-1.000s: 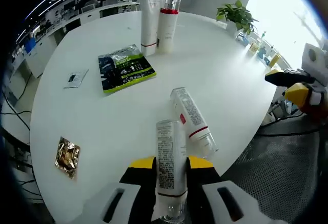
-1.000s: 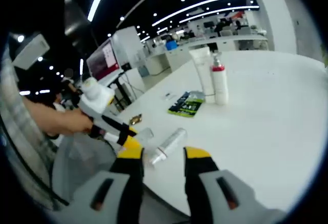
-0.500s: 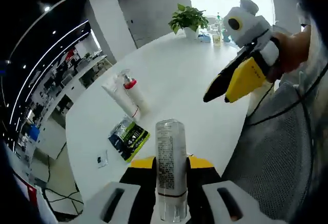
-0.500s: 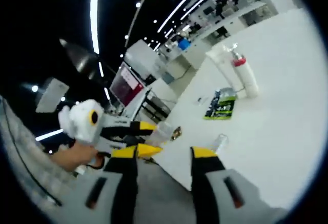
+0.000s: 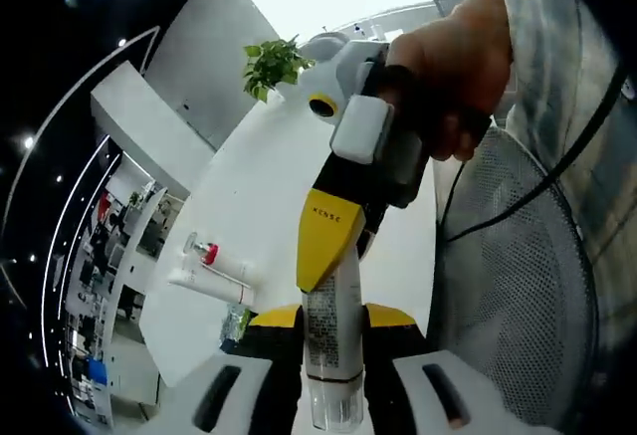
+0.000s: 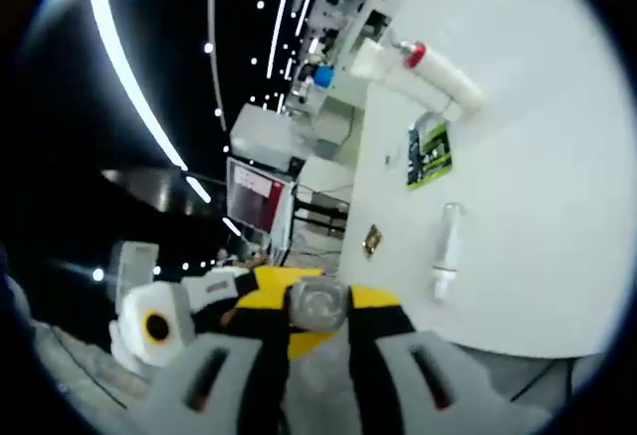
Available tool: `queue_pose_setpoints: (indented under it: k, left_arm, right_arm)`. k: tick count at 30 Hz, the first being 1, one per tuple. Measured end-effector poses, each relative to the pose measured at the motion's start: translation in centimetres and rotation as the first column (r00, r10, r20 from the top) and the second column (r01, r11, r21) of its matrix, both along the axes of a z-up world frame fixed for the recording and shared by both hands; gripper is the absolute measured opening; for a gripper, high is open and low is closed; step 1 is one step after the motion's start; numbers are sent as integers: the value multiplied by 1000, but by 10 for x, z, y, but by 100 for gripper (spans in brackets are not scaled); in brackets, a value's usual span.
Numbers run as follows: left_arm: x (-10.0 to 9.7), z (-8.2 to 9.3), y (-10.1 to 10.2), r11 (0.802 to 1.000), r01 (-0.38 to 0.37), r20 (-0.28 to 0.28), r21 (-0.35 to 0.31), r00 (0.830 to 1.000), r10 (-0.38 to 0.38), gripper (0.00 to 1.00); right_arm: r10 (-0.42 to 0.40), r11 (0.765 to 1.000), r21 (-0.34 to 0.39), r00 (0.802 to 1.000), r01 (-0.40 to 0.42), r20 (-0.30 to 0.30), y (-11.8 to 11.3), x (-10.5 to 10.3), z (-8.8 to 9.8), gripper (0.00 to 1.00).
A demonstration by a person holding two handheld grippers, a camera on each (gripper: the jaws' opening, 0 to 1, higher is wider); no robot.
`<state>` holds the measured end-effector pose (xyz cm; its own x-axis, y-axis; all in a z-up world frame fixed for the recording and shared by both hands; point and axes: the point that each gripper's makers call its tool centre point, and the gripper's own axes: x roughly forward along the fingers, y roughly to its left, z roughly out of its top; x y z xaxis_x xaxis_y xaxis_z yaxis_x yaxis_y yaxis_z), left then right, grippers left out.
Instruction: Arrange the skincare products in the storage area until every visible bottle or jar stands upright without overlapping.
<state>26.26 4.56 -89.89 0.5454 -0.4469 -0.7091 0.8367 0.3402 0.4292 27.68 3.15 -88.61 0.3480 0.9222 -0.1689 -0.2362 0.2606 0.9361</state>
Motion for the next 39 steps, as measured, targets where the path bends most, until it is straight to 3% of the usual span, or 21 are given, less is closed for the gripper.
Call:
queue_pose_setpoints:
  k: [4,10,12,14,15,17,19,21,23,24,25,26,27,29,32,33,34,35,36,38,39]
  left_arm:
    - [4,5,-7,998,-20,8,-60,1000,21,22]
    - [5,4,5,971,-174,-105,-165,982,158,23]
    - [6,6,12,949,-227,-133,-219,970,202,23]
    - [6,5,23,902,-328,-204,-280,939,278,25]
    - [6,5,25,870,-378,-251,-317,918,308,27]
    - [4,5,25,754,-501,-409,-425,849,333,35]
    - [4,7,26,591,-641,-570,-490,748,340,39]
    - [8,13,26,326,-776,-736,-540,623,264,39]
    - [5,10,25,220,-819,-795,-530,570,206,43]
    - [3,2,26,172,-856,-837,-487,514,189,48]
    - [1,-3,25,170,-859,-838,-482,509,195,52]
    - [-2,-9,24,154,-876,-856,-458,481,189,56]
    - [-5,-10,20,151,-879,-863,-452,473,174,59]
    - [-8,0,5,105,-875,-874,-473,481,66,57]
    - [1,23,-3,-62,-867,-864,-494,497,-83,52]
    - [8,33,-1,-142,-857,-850,-495,512,-127,51]
    - [9,35,0,-168,-854,-846,-492,514,-141,50]
    - [14,42,3,-223,-844,-831,-489,528,-175,49]
    - [16,46,3,-240,-830,-817,-503,547,-182,46]
    - [13,50,3,-231,-816,-800,-529,571,-184,33]
    - [17,54,6,-263,-800,-787,-539,590,-182,32]
  right_arm:
    - [-37,999,3,999,37,27,-6,5,5,19]
    - [-75,997,-12,992,76,100,-13,12,10,19]
    - [-99,995,-1,989,100,109,-17,15,12,19]
    - [-127,992,9,984,127,124,-21,21,14,18]
    - [-136,991,13,982,135,130,-23,23,15,18]
    - [-148,989,9,978,148,148,-24,26,16,18]
    - [-153,988,9,975,154,159,-25,28,18,18]
    - [-167,986,17,968,167,188,-26,31,24,18]
    - [-172,985,23,965,171,197,-26,31,27,18]
    - [-187,982,30,960,184,209,-26,34,30,18]
    - [-193,981,38,958,189,213,-26,35,32,18]
    - [-203,979,49,955,197,218,-27,37,35,18]
    - [-204,979,58,954,196,221,-26,37,37,18]
    - [-193,980,98,952,174,239,-21,35,45,18]
    - [-150,986,118,947,121,284,-11,25,53,18]
    - [-143,986,125,945,110,294,-9,23,55,18]
    - [-142,986,131,942,106,305,-7,22,57,19]
    - [-141,986,132,942,104,305,-7,21,57,19]
    - [-141,984,145,941,100,308,-7,21,58,19]
    - [-140,980,178,944,89,299,-6,20,61,19]
    - [-138,980,177,943,86,302,-5,20,61,19]
